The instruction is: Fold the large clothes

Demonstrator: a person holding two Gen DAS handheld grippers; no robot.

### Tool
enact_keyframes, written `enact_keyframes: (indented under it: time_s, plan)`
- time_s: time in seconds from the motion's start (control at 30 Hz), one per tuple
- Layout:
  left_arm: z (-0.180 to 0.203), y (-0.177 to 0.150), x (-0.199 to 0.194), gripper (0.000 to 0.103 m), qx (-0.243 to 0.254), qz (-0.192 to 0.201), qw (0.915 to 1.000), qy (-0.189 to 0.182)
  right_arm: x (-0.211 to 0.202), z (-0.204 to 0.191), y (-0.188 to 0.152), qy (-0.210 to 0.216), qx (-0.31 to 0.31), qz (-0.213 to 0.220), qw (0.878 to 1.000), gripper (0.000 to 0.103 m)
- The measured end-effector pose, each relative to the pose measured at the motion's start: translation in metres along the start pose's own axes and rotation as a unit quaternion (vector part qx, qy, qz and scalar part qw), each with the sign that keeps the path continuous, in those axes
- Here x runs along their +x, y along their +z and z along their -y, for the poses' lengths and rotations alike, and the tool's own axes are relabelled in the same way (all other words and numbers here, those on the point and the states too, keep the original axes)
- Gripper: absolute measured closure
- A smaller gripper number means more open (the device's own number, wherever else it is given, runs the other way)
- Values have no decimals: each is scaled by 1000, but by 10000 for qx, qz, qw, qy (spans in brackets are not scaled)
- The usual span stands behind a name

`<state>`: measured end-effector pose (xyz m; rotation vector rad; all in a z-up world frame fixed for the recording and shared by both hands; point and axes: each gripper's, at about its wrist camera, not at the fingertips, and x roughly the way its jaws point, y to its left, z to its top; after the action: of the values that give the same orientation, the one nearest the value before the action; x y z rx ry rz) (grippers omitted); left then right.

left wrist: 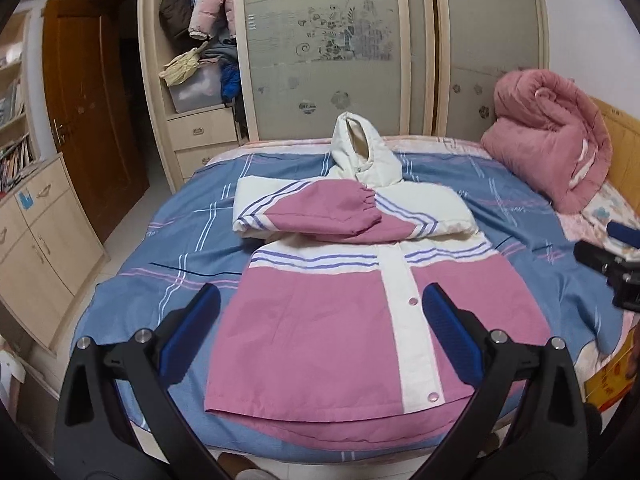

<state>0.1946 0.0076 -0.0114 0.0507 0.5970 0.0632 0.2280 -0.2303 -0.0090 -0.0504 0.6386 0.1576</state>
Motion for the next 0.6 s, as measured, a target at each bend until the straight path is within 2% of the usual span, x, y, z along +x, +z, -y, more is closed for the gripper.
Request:
enact_keyframes:
  time_s: [0.1,0.33,0.6]
  plan:
    - [1,1,7,2,-63,12,10000,38,6,-2,1,-18,18,-31,10000,1]
    - [9,0,26,2,-25,-122,9998,-179,18,-5,-1,-114,2,-108,9999,1]
    - [8,6,22,2,2,-94,9989,-451,34,-9,-7,-250,-40,-249,9994,1]
